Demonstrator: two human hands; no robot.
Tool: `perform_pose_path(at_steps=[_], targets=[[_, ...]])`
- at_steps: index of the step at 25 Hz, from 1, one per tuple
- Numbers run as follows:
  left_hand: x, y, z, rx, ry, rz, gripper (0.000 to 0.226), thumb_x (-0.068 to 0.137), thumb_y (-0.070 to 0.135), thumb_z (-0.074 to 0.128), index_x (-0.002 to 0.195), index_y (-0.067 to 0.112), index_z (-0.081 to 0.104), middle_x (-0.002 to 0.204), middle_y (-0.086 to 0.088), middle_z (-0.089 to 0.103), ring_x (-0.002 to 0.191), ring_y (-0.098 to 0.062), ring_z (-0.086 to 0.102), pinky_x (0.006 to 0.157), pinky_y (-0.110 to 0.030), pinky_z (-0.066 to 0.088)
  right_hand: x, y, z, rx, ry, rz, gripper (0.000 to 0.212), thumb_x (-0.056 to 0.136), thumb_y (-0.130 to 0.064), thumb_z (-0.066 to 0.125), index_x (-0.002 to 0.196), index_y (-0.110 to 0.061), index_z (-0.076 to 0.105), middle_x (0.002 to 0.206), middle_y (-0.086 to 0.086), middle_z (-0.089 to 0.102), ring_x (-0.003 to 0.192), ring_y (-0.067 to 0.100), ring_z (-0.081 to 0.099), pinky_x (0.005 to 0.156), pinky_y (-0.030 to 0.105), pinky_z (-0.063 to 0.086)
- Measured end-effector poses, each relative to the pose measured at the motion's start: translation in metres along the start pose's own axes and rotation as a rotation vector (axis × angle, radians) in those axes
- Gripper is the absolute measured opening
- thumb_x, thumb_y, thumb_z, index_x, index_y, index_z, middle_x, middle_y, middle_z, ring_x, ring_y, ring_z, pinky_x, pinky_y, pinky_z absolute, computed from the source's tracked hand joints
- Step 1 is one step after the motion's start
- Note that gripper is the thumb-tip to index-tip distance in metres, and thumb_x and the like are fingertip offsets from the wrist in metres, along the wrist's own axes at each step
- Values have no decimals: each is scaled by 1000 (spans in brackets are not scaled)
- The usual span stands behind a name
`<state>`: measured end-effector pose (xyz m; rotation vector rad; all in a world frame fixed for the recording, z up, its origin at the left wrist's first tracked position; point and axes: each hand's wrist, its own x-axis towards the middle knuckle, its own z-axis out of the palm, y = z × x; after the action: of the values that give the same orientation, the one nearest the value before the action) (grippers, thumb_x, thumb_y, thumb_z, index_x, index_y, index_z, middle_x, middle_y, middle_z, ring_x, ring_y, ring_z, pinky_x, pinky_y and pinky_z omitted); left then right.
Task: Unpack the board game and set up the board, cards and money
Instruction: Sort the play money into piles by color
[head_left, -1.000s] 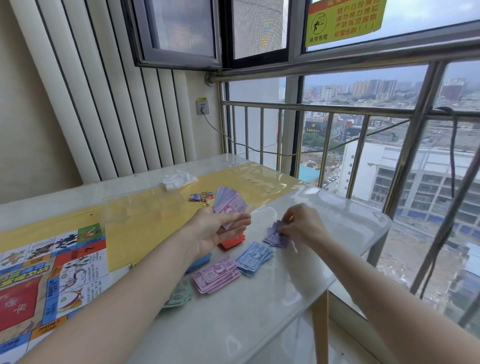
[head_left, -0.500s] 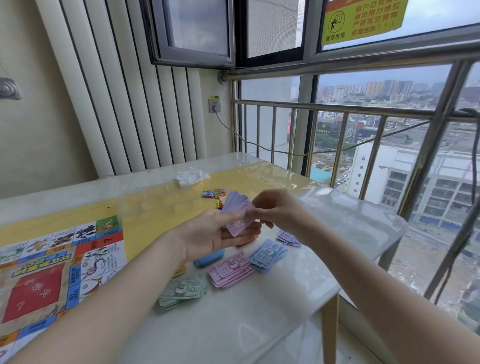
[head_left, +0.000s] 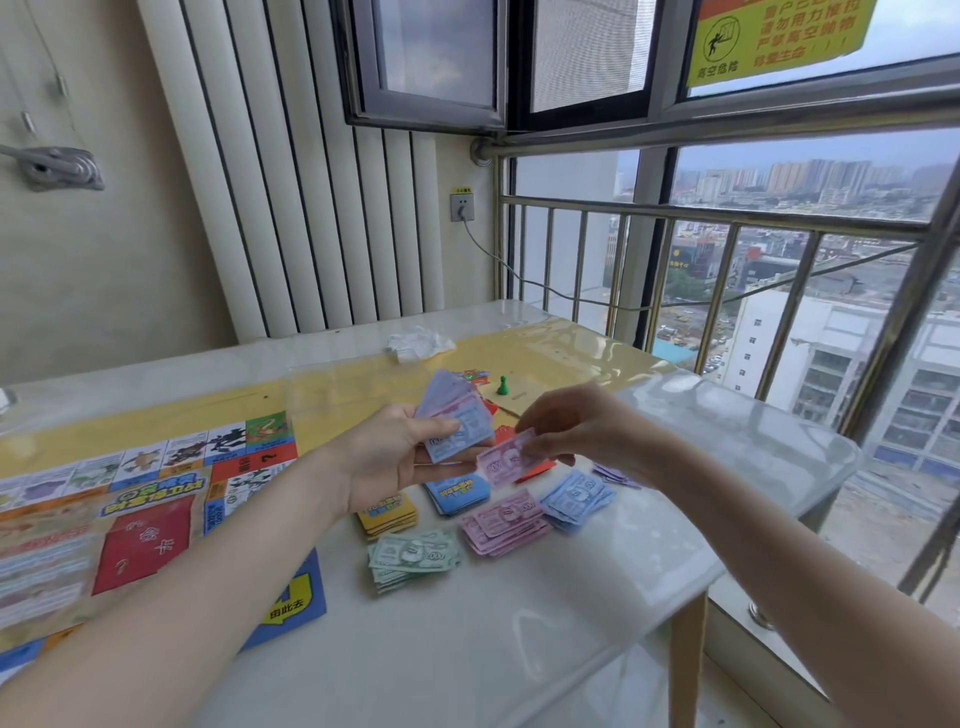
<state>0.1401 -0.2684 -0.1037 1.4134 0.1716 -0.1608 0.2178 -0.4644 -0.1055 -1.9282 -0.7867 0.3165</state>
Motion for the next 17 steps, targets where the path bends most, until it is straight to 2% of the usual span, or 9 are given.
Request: perform_pose_path(at_steps=[4,7,9,12,13,15,17], targets=[[-3,-2,-10,-5,28,-17,19,95,2,46,108,-3,58,91,-18,72,77,-22,72,68,-30,60,-6,3,14,-21,-70,36,9,77,3,68,78,-6,68,66,11,66,52,14,52,46,17,41],[-6,-7,-7,29,17,-57,19,95,3,46,108,-3,58,95,-19,71,78,-22,72,73,-32,59,-5,7,36,-423,-102,-34,10,75,-4,70,85,-7,71,65,-4,59,56,5,51,51,11,38],[-9,-9,-7,86,25,-85,17,95,3,46,105,-3,58,95,-21,71,78,-22,72,74,-32,58,-6,9,42,-640,-75,-69,17,76,-12,72,93,-11,70,76,-5,57,66,6,50,55,8,35],[-13,-8,-8,168,40,-129,15,96,3,46,106,-3,55,93,-22,71,74,-23,72,70,-32,59,-10,4,35,-644,-29,-69,25,78,-18,72,101,-12,66,89,-4,57,67,0,46,57,10,35],[-15,-7,-8,192,42,-144,15,96,3,46,108,-2,53,94,-23,71,73,-24,72,69,-32,59,-10,1,32,-642,-42,-76,28,78,-22,72,104,-13,65,95,-3,59,71,1,47,63,13,36],[-18,-5,-8,253,23,-182,20,96,3,46,114,-3,50,96,-23,70,73,-26,72,65,-32,60,-11,-2,28,-732,-149,-75,38,77,-30,73,111,-18,61,110,-3,60,89,6,44,76,20,36],[-19,-4,-6,302,-7,-221,22,96,4,46,116,-3,50,97,-23,70,74,-27,72,66,-34,60,-12,-2,28,-882,-269,-48,50,75,-36,73,120,-23,55,118,-7,57,99,9,33,83,25,34]])
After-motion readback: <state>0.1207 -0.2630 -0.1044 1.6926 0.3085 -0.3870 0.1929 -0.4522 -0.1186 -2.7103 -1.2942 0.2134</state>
